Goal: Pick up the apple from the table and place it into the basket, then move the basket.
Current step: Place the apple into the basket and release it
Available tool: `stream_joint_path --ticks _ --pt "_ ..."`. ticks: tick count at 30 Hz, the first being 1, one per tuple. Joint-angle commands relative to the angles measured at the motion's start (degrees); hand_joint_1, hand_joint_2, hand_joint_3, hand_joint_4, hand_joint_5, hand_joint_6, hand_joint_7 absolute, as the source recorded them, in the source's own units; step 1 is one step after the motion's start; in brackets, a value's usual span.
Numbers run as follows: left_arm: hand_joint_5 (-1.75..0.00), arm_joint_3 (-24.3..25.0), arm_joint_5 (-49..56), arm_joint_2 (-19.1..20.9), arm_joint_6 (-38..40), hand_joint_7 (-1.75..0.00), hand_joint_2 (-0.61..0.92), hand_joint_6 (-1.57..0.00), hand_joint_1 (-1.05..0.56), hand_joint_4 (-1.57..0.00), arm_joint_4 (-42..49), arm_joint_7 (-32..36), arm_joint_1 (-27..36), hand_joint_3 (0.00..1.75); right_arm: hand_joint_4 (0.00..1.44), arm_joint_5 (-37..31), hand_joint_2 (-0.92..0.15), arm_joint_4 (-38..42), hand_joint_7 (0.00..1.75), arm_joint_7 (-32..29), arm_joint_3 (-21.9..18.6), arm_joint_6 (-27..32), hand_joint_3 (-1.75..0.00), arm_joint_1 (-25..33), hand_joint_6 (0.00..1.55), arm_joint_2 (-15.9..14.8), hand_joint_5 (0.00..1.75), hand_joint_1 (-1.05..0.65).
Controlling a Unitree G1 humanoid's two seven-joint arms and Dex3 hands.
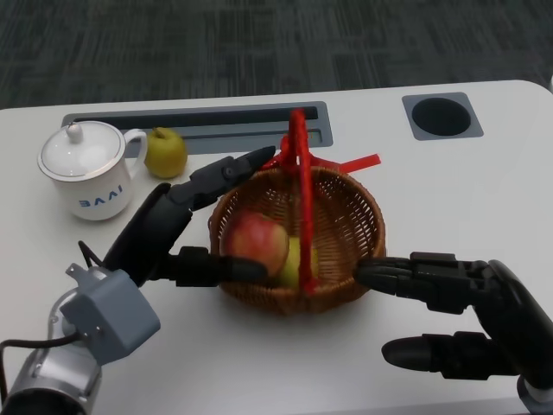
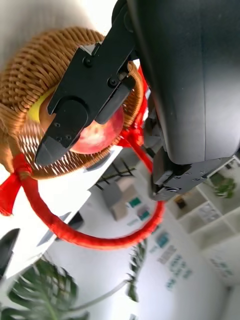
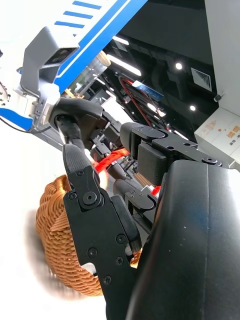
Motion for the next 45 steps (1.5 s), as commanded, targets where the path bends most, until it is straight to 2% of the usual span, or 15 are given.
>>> stream_joint_path --ticks 1,5,16,24,30,36,45 --pt "0.0 -0.68 0.72 2.26 -1.26 0.0 0.81 -0.14 -0.82 -0.1 -0.8 -1.45 -0.48 0.01 0.75 1.28 -0.92 -1.72 0.0 -0.09 -0.48 0.55 -0.03 0.4 0.67 -1.23 0.01 -0.52" --pt "0.0 -1.07 0.99 3.31 -1.27 0.0 0.8 -0.1 -0.84 -0.05 -2.72 -1.87 0.4 0.0 0.75 1.24 -0.92 -3.58 0.0 -0.03 -0.72 1.52 -0.03 0.61 0.67 -1.74 0.0 -0.53" --pt "-0.02 -0.48 -1.96 3.69 -0.13 -0.02 0.8 -0.16 -0.81 -0.1 -9.73 -3.17 4.21 0.0 0.76 1.37 -0.92 -4.71 0.0 -0.01 -0.93 1.91 -0.04 0.15 0.69 -2.36 0.01 -0.53" --pt "-0.07 0.35 -10.38 4.18 -2.0 -0.04 0.75 -0.3 -0.71 -0.33 -16.85 -6.79 10.72 0.0 0.75 -1.64 -0.92 -1.22 0.0 1.13 -1.77 0.79 -0.02 -7.19 0.68 -6.9 0.0 -0.52" --pt "-0.07 2.05 -11.82 5.34 -2.04 -0.04 0.74 -0.38 -0.67 -0.43 -20.4 -7.31 15.9 0.0 0.77 -4.1 -0.92 4.69 0.0 1.71 -0.39 -1.71 -0.03 -13.85 0.69 -8.53 0.01 -0.54" --pt "-0.05 3.69 -12.01 5.67 -2.76 -0.03 0.75 -0.42 -0.65 -0.45 -21.11 -7.11 19.74 0.0 0.78 -8.98 -0.92 7.57 0.01 1.2 0.19 -1.7 -0.03 -18.71 0.7 -9.36 0.01 -0.57" --pt "-0.03 5.6 -11.72 5.7 -3.26 -0.02 0.76 -0.45 -0.62 -0.5 -20.78 -6.53 22.59 0.0 0.87 -12.8 -0.83 16.74 0.02 0.52 4.23 -3.05 0.0 -26.6 0.79 -8.05 0.02 -0.54"
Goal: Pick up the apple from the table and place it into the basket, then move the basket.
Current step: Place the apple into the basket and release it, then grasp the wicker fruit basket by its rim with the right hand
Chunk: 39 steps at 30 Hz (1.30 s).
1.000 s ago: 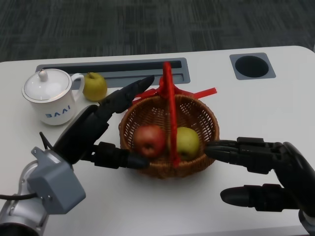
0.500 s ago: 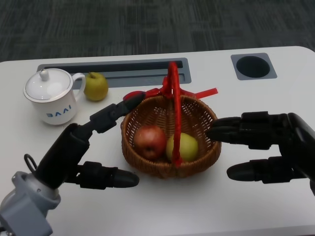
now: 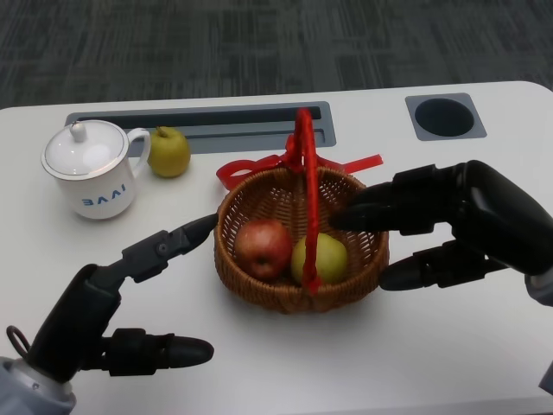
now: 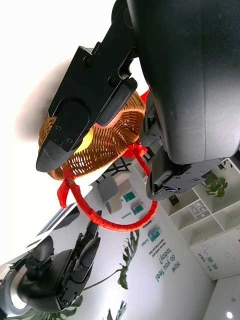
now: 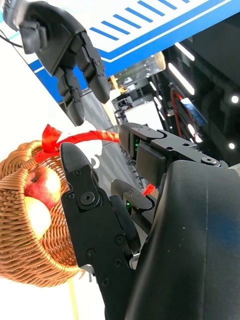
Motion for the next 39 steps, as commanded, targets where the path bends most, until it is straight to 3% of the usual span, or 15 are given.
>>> stream_joint_path --ticks 1,14,25,30,39 --pt "-0.03 1.63 -0.08 1.1 -1.11 -0.02 0.76 -0.46 -0.63 -0.5 -0.15 0.48 0.6 0.0 0.87 -2.37 -0.82 3.77 0.02 -0.45 1.71 -0.43 0.0 -3.53 0.79 -0.42 0.02 -0.53" --pt "-0.08 4.27 -4.01 3.08 -5.98 -0.07 0.72 -0.69 -0.59 -0.74 2.85 -1.59 -0.81 0.0 0.84 -18.31 -0.88 15.02 0.0 -8.47 9.98 3.06 -0.01 -11.61 0.77 -1.84 0.0 -0.6" --pt "-0.08 4.33 -9.55 3.6 -2.96 -0.06 0.7 -0.85 -0.53 -0.92 1.12 -6.59 -1.55 0.0 0.87 -35.59 -0.9 23.33 0.01 -23.43 23.87 9.03 -0.01 -18.72 0.76 -3.54 0.01 -0.79" --pt "-0.07 4.69 -8.63 3.23 -2.61 -0.05 0.7 -0.87 -0.53 -0.95 0.57 -6.3 -1.47 0.0 0.94 -39.79 -0.89 26.78 0.01 -28.45 29.98 12.47 0.0 -21.09 0.8 -1.69 0.03 -0.78" --pt "-0.06 5.19 -7.3 2.24 -3.1 -0.04 0.71 -0.9 -0.53 -0.98 -0.1 -5.5 -1.15 0.0 0.99 -40.81 -0.91 31.67 0.01 -27.43 37.23 18.23 -0.04 -23.84 0.84 3.04 0.03 -0.58"
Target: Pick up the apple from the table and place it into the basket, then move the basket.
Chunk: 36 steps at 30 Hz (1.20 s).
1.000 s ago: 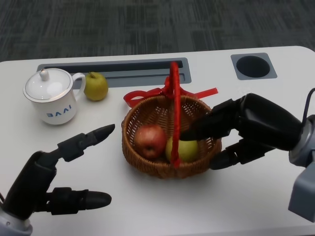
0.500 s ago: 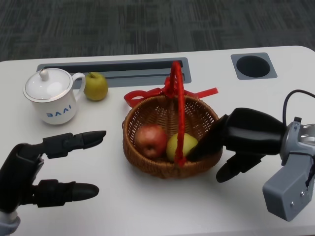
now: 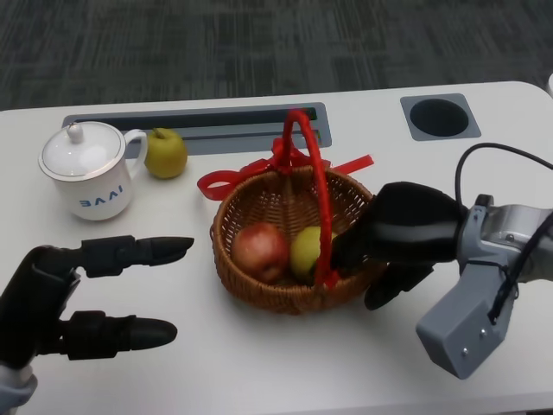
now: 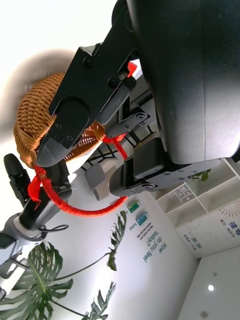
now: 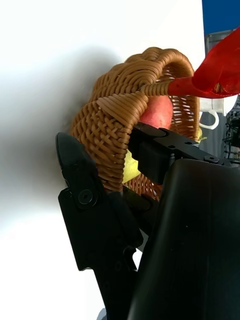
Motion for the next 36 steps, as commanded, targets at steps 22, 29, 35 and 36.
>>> stream_joint_path --ticks 22,29,35,36 --pt "-0.02 1.45 0.36 -1.52 -0.02 -0.01 0.73 -0.9 -0.55 -1.0 -0.99 1.16 0.58 0.0 1.17 6.08 -0.9 6.73 0.01 -1.48 -0.19 8.01 -0.04 -2.2 0.91 0.92 0.07 -0.25" --pt "-0.02 1.63 0.75 -1.55 -0.49 -0.01 0.72 -0.91 -0.54 -1.01 -0.34 1.27 0.3 0.0 1.15 7.97 -0.92 8.92 0.01 2.65 -2.73 14.79 -0.18 -3.16 0.9 0.76 0.06 -0.31" --pt "-0.02 2.02 0.79 -1.62 -1.47 -0.01 0.73 -0.91 -0.55 -1.02 0.18 1.18 0.6 0.0 1.14 7.59 -0.92 10.89 0.01 4.72 -2.95 23.86 -0.14 -4.37 0.91 1.57 0.04 -0.32" --pt "-0.02 2.1 0.95 -1.65 -1.64 -0.01 0.73 -0.91 -0.55 -1.02 0.13 1.29 0.75 0.0 1.15 7.89 -0.92 11.14 0.01 5.68 -3.22 25.18 -0.14 -4.55 0.91 1.81 0.05 -0.32"
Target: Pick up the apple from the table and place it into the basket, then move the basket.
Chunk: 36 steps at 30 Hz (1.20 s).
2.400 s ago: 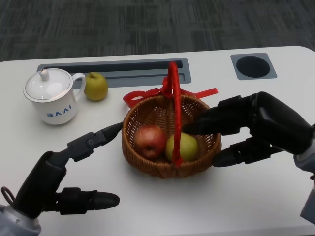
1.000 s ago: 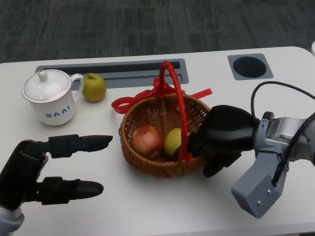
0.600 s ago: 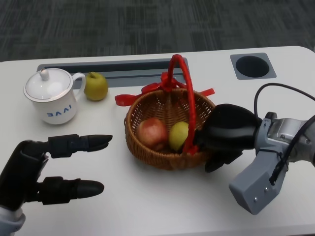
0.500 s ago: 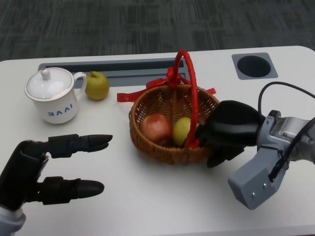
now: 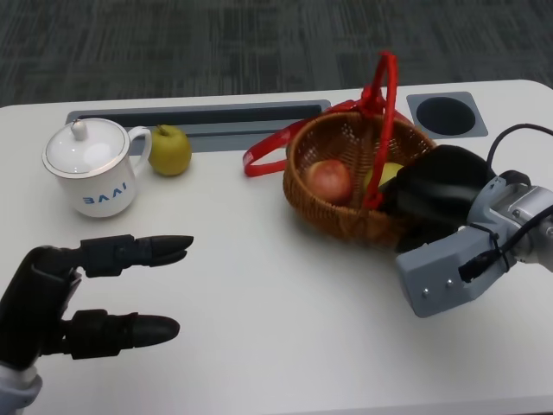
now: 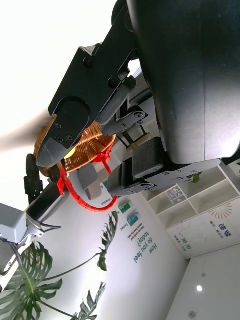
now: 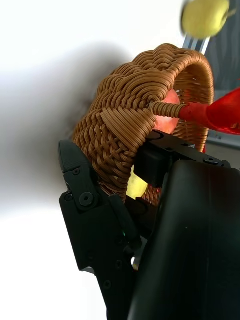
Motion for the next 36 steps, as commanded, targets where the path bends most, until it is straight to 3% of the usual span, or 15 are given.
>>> stream_joint_path --ticks 1,2,6,11,16,17,21,23,32,36 --pt "-0.02 0.69 0.27 0.27 -1.18 -0.01 0.73 -0.91 -0.55 -1.02 0.22 0.65 0.74 0.0 1.17 1.07 -0.92 1.56 0.01 3.09 -1.13 5.32 -0.14 -1.37 0.91 0.06 0.06 -0.32" --pt "-0.01 0.73 0.27 0.27 -1.25 -0.01 0.73 -0.91 -0.56 -1.02 0.03 0.66 1.01 0.0 1.18 1.34 -0.92 1.75 0.01 3.53 -1.39 6.72 -0.14 -1.42 0.92 0.35 0.12 -0.31" --pt "-0.01 0.93 0.01 0.34 -1.48 0.0 0.74 -0.91 -0.56 -1.02 -1.17 0.65 2.68 0.0 0.88 2.2 -0.92 2.37 0.01 4.97 -2.45 11.98 -0.06 -1.53 1.0 1.37 0.92 -0.24" --pt "-0.01 1.46 0.47 0.09 -2.12 -0.01 0.73 -0.92 -0.58 -1.03 -2.56 1.33 4.95 0.0 0.84 3.31 -0.91 2.85 0.01 8.61 -3.9 17.58 -0.01 -2.41 0.95 1.77 0.79 -0.27" --pt "-0.01 1.43 -0.77 0.24 -2.27 -0.01 0.74 -0.92 -0.57 -1.02 -3.67 0.89 6.41 0.0 0.76 5.18 -0.92 2.98 0.04 10.15 -6.2 20.58 -0.01 -2.5 1.05 1.15 0.95 -0.28" --pt "0.0 1.46 -0.96 0.33 -2.28 0.0 0.74 -0.92 -0.56 -1.02 -3.99 0.8 6.79 0.0 0.76 5.58 -0.92 3.0 0.03 10.32 -6.75 21.11 -0.01 -2.45 1.04 0.96 0.9 -0.28" --pt "-0.01 1.87 -0.58 0.39 -2.61 0.0 0.74 -0.93 -0.56 -1.03 -5.41 1.15 8.29 0.0 0.95 7.19 -0.91 3.0 0.01 9.68 -9.17 22.31 -0.01 -1.83 0.96 0.25 0.29 -0.3" --pt "-0.01 2.13 -0.56 0.4 -2.62 -0.01 0.74 -0.93 -0.57 -1.03 -6.29 1.32 9.15 0.0 0.97 7.03 -0.92 3.06 0.01 9.82 -9.46 23.17 -0.03 -1.72 0.95 -0.02 0.17 -0.32" --pt "-0.01 2.32 -3.66 1.49 -2.98 -0.01 0.72 -0.94 -0.52 -1.04 -7.84 -0.03 12.18 0.0 0.96 7.61 -0.92 3.19 0.0 10.52 -10.93 25.15 -0.18 -1.1 0.87 -1.14 0.06 -0.44" --pt "-0.01 2.28 -3.76 1.7 -2.85 -0.01 0.72 -0.95 -0.52 -1.05 -7.89 0.03 12.51 0.0 0.77 9.08 -0.9 3.0 0.0 12.19 -12.77 24.23 -0.07 -0.86 0.64 -0.99 0.01 -0.73"
